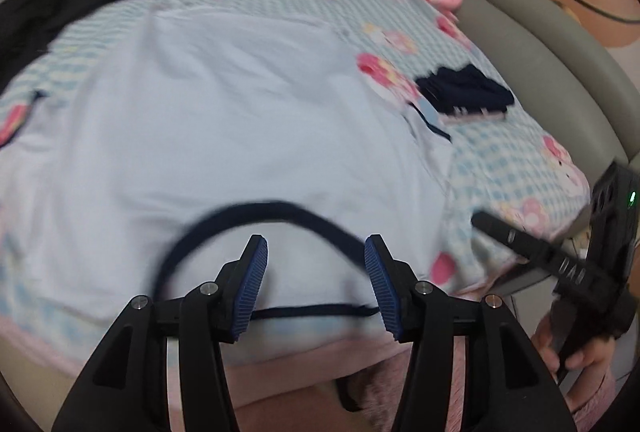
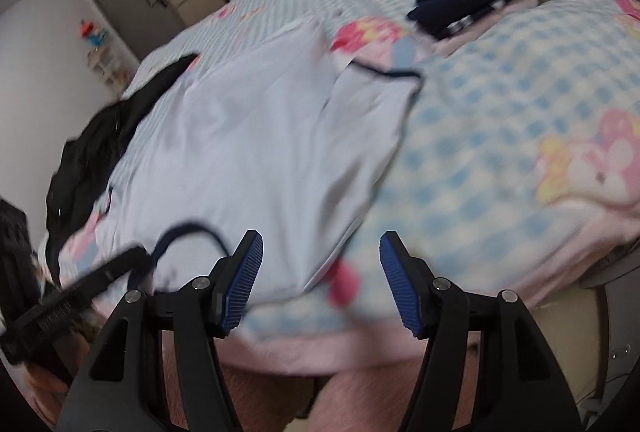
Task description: Fold clothes
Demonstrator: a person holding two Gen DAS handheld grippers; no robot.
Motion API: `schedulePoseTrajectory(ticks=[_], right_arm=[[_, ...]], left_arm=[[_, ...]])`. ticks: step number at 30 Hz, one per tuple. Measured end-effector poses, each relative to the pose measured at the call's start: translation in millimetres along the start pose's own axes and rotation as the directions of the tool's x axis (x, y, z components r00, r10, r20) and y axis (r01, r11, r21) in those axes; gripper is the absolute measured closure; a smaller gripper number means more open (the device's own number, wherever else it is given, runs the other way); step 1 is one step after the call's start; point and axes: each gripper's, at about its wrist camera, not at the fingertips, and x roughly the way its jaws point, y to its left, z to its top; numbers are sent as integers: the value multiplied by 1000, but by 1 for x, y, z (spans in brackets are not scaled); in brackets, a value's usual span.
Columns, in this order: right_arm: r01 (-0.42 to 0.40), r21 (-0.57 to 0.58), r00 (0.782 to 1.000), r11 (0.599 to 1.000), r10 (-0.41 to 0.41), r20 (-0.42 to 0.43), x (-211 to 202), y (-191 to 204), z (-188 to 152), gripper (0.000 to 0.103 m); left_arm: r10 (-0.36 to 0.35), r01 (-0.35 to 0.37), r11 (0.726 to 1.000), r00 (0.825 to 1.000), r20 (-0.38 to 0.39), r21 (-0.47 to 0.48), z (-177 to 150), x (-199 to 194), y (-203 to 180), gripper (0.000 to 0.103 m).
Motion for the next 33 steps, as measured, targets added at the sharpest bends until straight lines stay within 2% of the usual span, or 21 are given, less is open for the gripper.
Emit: schedulePoseTrajectory(ticks=[4,6,10,15,16,17,18,21,23,24,27,30,33], right_arm=[[-24,63,1000,998,24,-3,9,-26,26,41],[-55,116,998,992,58,-28,21,-40,35,48],[-137,205,985,969,155,-74,51,-56,51,48],[-130,237,983,963,156,-97,88,-57,67,46],[-134,229,983,964,158,-89,92,-55,70,48],[-138,208,986,968,155,-67,93,-52,72,64],[-147,181,987,972,157,-42,91,-47,75,86],[-189,90,982,978,187,33,81,-30,84,93],[-219,32,976,975,219,19,80,-14,88,93],[-254,18,967,967,255,1,81,-6,88,93],[-378,30,924,925,379,-55,87,14,82,93],[-399,-10,911,917,395,-118,97,38,68,93],[-405,-34,888,914,384,-253,118,56,49,92]], left_arm=[[-43,45,998,999,-29,54,7,25,-33,53],[-62,65,996,997,-39,56,10,30,-40,53],[-128,130,991,989,-68,22,16,42,-41,53],[-171,171,985,982,-76,-11,24,53,-34,53],[-172,171,985,983,-71,-20,26,53,-31,53],[-172,171,985,983,-66,-28,28,53,-29,53],[-172,170,985,983,-61,-37,30,53,-27,53],[-167,165,984,985,-41,-63,35,49,-17,53],[-158,155,984,987,-30,-83,37,45,-7,53],[-155,153,984,988,-25,-93,39,43,-1,53],[-149,146,983,989,-15,-111,41,38,12,53],[-131,129,985,991,-8,-116,40,35,22,53],[-113,112,984,994,7,-137,40,33,33,53]])
